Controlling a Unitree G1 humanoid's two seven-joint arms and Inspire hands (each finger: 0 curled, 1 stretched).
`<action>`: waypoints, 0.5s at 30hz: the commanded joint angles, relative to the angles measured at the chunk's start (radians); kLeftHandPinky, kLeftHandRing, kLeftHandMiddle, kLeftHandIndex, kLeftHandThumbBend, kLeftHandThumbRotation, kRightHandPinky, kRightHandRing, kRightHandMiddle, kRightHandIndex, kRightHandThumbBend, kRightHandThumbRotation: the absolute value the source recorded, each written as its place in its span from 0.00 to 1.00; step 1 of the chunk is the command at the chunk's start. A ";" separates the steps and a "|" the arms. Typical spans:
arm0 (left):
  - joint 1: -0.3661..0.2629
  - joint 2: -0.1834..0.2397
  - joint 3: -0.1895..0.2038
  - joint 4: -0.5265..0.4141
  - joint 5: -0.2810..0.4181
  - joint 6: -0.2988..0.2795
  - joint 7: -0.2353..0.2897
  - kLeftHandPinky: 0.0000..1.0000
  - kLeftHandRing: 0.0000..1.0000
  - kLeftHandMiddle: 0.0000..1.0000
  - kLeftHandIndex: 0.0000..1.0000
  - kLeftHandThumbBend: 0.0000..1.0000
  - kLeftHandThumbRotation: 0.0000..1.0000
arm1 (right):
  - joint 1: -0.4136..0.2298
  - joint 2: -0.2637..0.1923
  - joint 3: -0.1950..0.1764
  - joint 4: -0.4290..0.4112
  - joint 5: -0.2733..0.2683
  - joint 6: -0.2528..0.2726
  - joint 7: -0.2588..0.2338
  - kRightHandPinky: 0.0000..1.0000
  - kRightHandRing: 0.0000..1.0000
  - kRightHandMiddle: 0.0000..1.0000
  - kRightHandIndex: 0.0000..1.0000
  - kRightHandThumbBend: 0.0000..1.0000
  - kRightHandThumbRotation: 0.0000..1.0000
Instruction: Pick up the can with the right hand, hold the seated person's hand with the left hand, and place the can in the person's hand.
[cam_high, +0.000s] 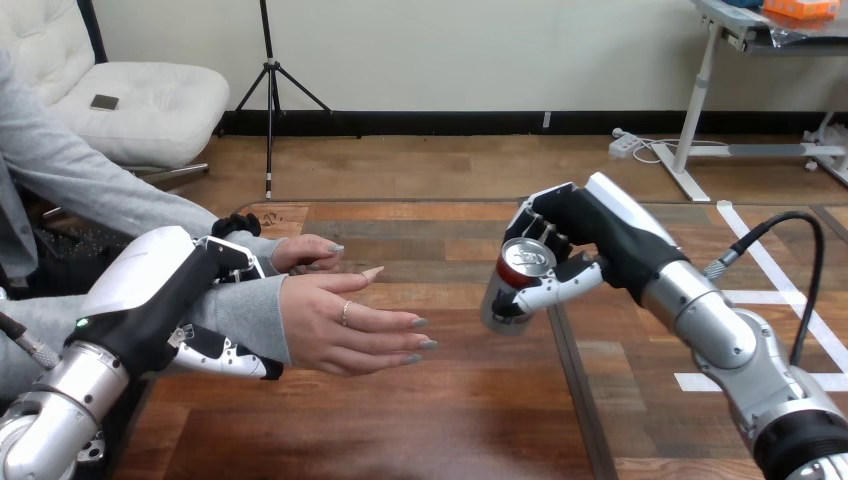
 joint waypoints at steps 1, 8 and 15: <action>-0.076 -0.033 0.012 -0.111 -0.042 -0.029 0.012 0.13 0.16 0.23 0.39 0.85 0.00 | -0.134 0.025 -0.001 -0.053 0.000 -0.007 -0.025 0.30 0.34 0.39 0.40 0.86 0.00; -0.078 -0.036 0.009 -0.115 -0.046 -0.024 0.002 0.15 0.20 0.27 0.39 0.83 0.00 | -0.137 0.043 0.005 -0.061 -0.006 0.005 -0.023 0.31 0.34 0.39 0.40 0.86 0.00; -0.082 -0.041 0.009 -0.113 -0.051 -0.033 -0.006 0.16 0.20 0.27 0.39 0.82 0.00 | -0.143 0.061 0.010 -0.057 -0.002 0.000 -0.009 0.31 0.35 0.39 0.40 0.85 0.00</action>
